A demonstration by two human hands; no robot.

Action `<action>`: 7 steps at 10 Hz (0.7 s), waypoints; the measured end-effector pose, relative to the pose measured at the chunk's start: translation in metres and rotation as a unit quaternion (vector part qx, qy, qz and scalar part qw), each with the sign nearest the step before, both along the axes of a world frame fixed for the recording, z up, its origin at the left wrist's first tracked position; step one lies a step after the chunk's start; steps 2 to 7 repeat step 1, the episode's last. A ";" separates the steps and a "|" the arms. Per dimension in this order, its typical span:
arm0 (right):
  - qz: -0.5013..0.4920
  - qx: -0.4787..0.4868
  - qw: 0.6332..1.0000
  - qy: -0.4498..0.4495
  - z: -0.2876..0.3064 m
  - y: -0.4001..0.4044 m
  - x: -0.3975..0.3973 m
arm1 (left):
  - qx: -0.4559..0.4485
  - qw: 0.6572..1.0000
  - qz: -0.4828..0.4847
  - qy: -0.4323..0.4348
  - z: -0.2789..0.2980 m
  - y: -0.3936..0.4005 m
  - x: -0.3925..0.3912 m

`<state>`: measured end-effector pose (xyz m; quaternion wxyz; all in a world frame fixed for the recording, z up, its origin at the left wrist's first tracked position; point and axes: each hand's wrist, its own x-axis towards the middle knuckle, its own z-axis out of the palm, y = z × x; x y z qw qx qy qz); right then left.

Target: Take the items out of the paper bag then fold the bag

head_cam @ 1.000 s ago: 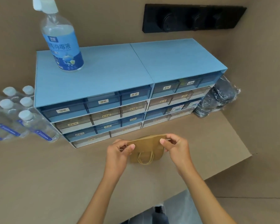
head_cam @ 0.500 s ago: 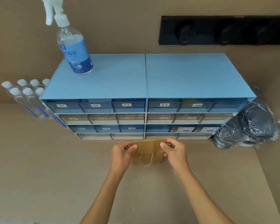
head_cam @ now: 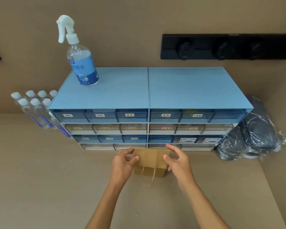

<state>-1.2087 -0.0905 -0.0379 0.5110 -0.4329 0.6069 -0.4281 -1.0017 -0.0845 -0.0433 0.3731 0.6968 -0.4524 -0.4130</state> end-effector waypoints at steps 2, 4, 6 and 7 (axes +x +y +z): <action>-0.010 -0.046 0.999 0.004 0.014 0.002 -0.005 | -0.048 0.998 0.018 -0.020 0.015 0.007 0.006; -0.010 -0.046 0.999 0.004 0.014 0.002 -0.005 | -0.048 0.998 0.018 -0.020 0.015 0.007 0.006; -0.010 -0.046 0.999 0.004 0.014 0.002 -0.005 | -0.048 0.998 0.018 -0.020 0.015 0.007 0.006; -0.010 -0.046 0.999 0.004 0.014 0.002 -0.005 | -0.048 0.998 0.018 -0.020 0.015 0.007 0.006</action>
